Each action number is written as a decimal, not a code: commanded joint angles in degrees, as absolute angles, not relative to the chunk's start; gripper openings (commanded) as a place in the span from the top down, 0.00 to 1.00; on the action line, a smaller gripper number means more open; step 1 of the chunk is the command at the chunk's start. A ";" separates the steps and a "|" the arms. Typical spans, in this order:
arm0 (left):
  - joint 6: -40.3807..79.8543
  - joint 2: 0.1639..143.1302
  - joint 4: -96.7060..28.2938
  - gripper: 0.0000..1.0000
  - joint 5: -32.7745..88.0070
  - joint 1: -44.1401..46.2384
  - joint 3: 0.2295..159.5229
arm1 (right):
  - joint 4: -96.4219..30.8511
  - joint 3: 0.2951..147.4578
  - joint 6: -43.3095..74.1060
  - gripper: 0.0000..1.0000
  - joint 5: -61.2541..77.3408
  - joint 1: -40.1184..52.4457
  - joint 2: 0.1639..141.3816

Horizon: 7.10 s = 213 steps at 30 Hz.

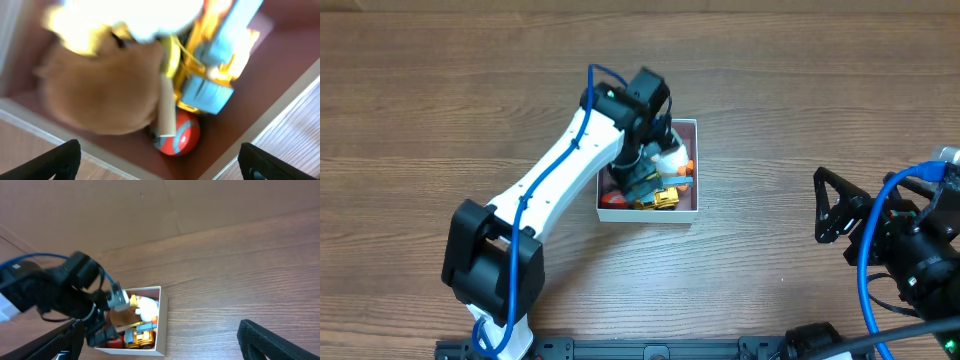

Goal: Pack container

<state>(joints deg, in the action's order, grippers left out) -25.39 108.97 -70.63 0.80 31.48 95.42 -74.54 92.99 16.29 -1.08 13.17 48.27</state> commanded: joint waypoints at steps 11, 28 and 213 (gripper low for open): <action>-9.54 99.04 -77.30 0.00 0.60 28.14 108.95 | -74.11 93.38 16.27 0.00 -1.89 13.08 48.27; 9.52 61.49 -90.80 0.00 -13.39 2.83 109.91 | -72.16 93.41 16.27 0.00 -3.38 13.10 48.27; 7.90 0.21 -18.63 0.00 -7.86 -1.50 5.72 | -23.66 7.01 16.08 0.00 -6.42 -0.36 0.16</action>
<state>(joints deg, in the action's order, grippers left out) 8.45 0.95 -19.11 -8.56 -0.91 6.35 -23.79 7.22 16.27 -6.20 -0.01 0.84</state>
